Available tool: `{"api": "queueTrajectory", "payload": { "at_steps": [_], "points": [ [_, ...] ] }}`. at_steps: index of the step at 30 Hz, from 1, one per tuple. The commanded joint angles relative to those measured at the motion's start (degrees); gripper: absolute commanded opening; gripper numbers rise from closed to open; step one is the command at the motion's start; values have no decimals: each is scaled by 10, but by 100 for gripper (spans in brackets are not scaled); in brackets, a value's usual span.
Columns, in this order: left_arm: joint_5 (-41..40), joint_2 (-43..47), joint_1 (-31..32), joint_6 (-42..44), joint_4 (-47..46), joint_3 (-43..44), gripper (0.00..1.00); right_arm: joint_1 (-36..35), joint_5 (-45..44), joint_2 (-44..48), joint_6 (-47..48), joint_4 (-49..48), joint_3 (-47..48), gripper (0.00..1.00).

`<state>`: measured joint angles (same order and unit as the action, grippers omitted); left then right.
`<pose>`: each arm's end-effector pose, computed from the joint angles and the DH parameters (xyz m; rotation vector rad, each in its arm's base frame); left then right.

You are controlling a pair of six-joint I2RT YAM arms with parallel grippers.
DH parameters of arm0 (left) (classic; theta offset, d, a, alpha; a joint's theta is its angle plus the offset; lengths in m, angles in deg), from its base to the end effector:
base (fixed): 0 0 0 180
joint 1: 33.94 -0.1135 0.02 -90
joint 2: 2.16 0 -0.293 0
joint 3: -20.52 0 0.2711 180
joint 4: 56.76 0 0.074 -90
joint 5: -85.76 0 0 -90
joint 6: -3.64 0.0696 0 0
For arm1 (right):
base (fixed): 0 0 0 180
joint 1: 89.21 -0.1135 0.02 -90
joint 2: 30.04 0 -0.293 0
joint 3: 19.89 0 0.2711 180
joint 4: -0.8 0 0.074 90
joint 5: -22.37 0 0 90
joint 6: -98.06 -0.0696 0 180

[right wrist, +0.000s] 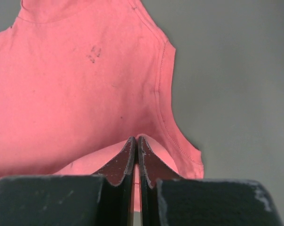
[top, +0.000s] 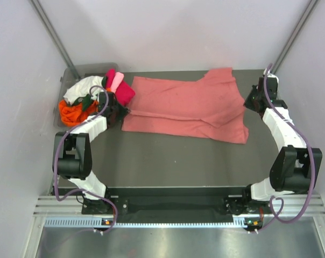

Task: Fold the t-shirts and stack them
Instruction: Fold the tshirt

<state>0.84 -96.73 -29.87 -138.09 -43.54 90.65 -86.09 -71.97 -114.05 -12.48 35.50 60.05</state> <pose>0.4022 -0.0348 0.2058 -0.8832 2.1238 -0.6189 0.3708 -0.0255 0.2959 0.5004 2.1899 0.0789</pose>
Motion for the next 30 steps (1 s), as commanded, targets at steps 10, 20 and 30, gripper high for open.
{"api": "queueTrajectory", "payload": {
  "at_steps": [10,20,30],
  "points": [
    [-3,-26,0,12,-23,38,0,-14,-37,-26,15,1,68,0],
    [-5,-42,2,13,-29,44,0,-27,-56,-57,18,8,94,0],
    [-12,-62,3,15,-31,58,0,-51,-69,-93,22,15,133,0]
  ]
}}
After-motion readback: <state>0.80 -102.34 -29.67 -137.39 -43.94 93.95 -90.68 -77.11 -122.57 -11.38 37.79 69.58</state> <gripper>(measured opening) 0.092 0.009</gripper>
